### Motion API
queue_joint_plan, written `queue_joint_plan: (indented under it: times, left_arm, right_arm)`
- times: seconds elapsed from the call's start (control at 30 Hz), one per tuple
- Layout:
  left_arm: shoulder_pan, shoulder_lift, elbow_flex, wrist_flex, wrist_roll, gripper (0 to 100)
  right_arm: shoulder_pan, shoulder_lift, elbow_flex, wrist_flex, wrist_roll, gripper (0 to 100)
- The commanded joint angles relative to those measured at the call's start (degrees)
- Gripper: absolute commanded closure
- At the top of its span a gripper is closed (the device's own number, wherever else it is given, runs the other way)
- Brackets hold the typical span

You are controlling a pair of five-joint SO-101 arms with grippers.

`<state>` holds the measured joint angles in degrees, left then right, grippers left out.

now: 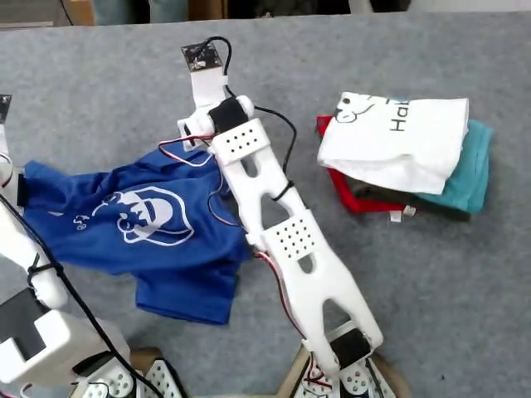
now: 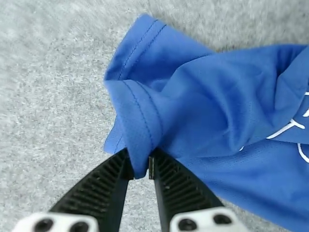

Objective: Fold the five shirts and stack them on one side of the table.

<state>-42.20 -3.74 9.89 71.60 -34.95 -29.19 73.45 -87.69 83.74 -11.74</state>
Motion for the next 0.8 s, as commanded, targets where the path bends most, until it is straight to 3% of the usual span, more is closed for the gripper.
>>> queue_joint_plan:
  times: [0.0,0.37,0.67,0.77]
  left_arm:
    - [0.40,-2.73,-0.66,-0.62,0.62,97]
    - [1.19,-2.64,-0.22,-2.81,0.62,97]
    - [1.19,-2.64,-0.75,-4.66,6.51,97]
    - [1.19,-2.64,-0.75,-4.75,6.33,97]
  right_arm:
    - [1.76,-3.03,1.63,-4.66,1.23,84.6]
    - [2.99,-2.86,10.95,-15.47,1.41,84.6]
    - [3.08,-2.86,13.49,-16.62,1.41,84.8]
    - [3.08,-2.77,13.58,-16.35,1.41,90.1]
